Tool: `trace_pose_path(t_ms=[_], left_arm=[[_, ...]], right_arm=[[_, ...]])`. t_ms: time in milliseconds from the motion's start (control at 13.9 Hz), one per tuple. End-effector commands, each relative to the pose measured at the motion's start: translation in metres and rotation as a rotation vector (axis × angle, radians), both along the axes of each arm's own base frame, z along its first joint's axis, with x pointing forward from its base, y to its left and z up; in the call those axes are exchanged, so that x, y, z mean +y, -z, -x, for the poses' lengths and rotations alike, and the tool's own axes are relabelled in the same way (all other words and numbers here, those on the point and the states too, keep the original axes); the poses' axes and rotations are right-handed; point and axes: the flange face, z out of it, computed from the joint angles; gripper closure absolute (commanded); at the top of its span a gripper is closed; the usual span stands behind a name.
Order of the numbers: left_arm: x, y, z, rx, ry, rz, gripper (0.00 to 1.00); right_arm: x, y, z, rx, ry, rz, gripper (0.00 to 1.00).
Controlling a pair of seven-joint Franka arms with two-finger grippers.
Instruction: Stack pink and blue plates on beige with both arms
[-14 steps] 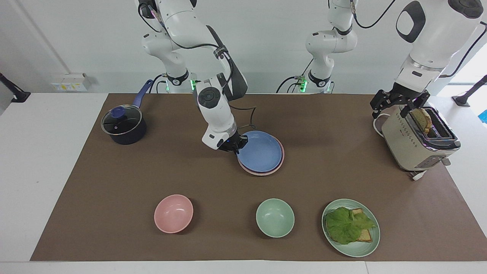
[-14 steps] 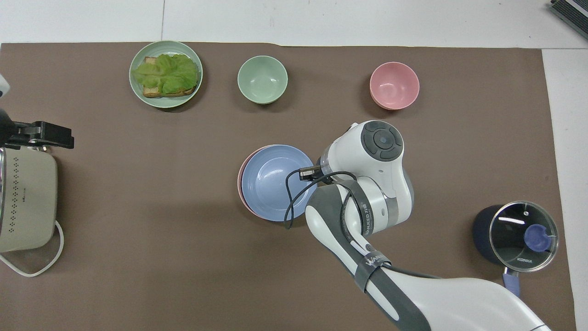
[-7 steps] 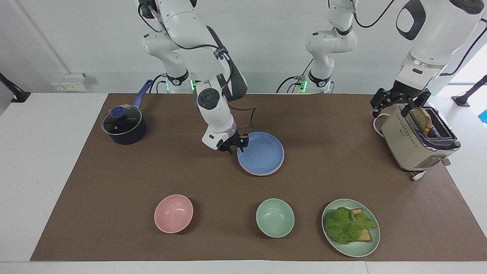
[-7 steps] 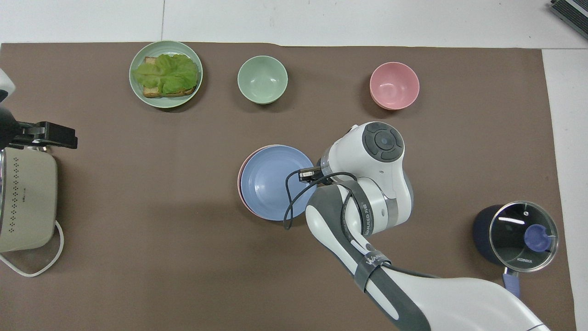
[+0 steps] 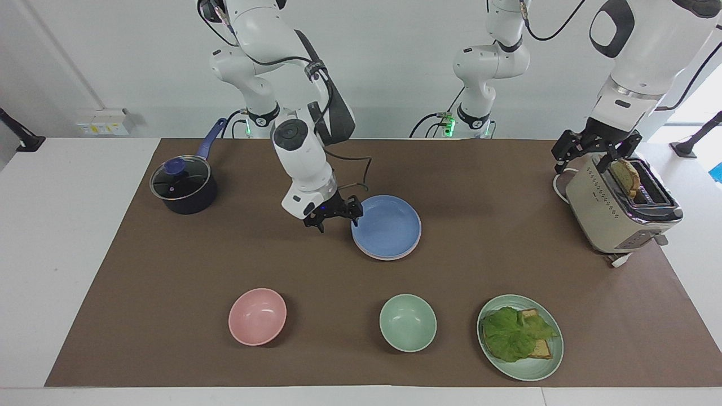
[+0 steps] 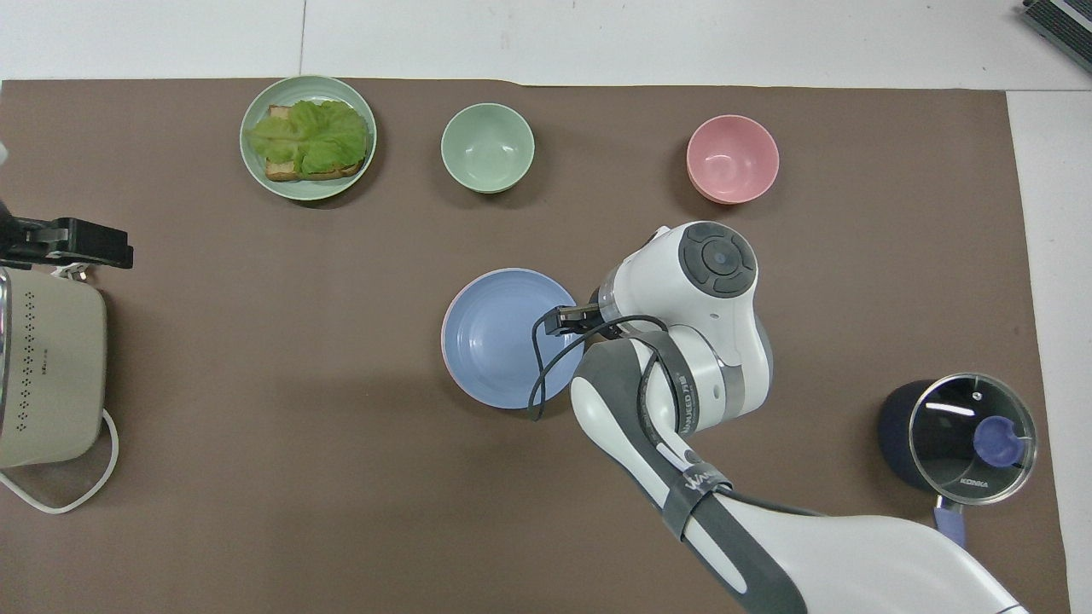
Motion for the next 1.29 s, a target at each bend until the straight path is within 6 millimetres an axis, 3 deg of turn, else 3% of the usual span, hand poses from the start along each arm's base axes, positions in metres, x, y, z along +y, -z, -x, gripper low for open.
trace_pose_path(t_ms=[0, 215, 430, 717, 1004, 1076, 1219], left_arm=[[0.003, -0.005, 0.002, 0.005, -0.002, -0.011, 0.0], [0.003, -0.005, 0.002, 0.007, -0.002, -0.01, 0.0], [0.003, -0.005, 0.002, 0.005, -0.002, -0.011, 0.0], [0.003, -0.005, 0.002, 0.007, -0.002, -0.011, 0.0], [0.003, -0.005, 0.002, 0.007, -0.002, -0.011, 0.0], [0.003, -0.005, 0.002, 0.007, -0.002, -0.01, 0.0], [0.003, -0.005, 0.002, 0.005, -0.002, -0.011, 0.0]], right_arm=[[-0.034, -0.028, -0.005, -0.056, -0.026, 0.071, 0.0], [-0.058, -0.062, -0.012, -0.038, 0.052, 0.106, 0.0], [-0.075, -0.116, -0.005, -0.04, 0.091, 0.183, 0.0], [-0.136, -0.186, 0.011, -0.065, 0.175, 0.172, 0.0], [-0.167, -0.22, 0.023, -0.025, 0.195, 0.19, 0.0], [-0.181, -0.235, 0.025, -0.012, 0.196, 0.194, 0.0], [-0.207, -0.242, 0.028, 0.021, 0.2, 0.188, 0.0]])
